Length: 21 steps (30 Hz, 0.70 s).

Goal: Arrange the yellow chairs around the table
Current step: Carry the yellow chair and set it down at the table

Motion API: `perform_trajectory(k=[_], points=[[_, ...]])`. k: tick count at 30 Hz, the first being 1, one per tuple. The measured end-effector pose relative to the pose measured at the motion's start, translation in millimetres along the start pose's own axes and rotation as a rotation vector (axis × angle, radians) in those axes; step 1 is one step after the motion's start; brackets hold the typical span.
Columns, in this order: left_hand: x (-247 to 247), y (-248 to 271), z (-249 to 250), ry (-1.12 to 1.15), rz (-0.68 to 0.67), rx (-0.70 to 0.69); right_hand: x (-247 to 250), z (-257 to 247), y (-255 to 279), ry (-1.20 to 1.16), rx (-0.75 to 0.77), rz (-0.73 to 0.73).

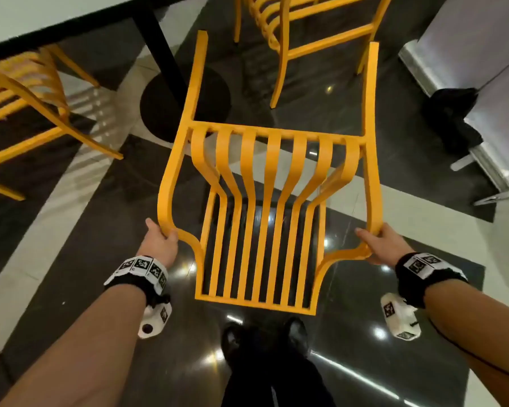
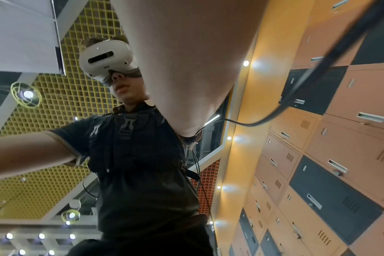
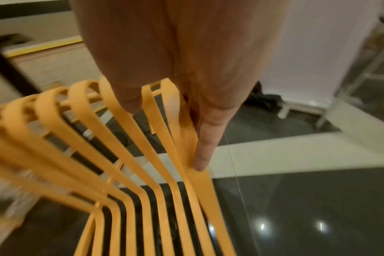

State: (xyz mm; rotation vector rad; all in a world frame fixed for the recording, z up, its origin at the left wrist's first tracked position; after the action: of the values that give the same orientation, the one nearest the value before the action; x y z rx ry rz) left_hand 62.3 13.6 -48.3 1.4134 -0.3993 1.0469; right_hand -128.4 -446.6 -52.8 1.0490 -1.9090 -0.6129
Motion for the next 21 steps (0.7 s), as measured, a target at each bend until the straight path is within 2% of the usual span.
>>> perform_trajectory(k=[3,5,9,17,21], points=[[-20,-22,-8,0.069,0.046,0.089,-15,30,-22,-0.177,-0.037,0.012],[-28,-29,-12,0.126,0.062,0.143,-15,44,-32,-0.082,0.007,0.059],[-22,-30,-16,0.091,0.137,0.116,-10,44,-33,0.048,0.063,0.105],[13,4,-8,0.185,0.179,0.032,27,1,11,0.108,0.11,0.207],[56,26,6,0.17,0.237,0.014,57,-30,43,0.069,0.144,0.235]])
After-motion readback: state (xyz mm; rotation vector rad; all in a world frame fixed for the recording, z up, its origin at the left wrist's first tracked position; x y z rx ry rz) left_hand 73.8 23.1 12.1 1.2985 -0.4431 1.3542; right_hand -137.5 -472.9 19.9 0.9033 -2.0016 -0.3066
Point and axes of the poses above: each hand's wrist, its own y-axis away from the middle knuckle, its own x-axis out of the back of the hand, z = x × y, the point moved 8 cm from there along -y, towards the middle knuckle, and after that the axes turned 10 degrees about -y, right-handed, at the moved point
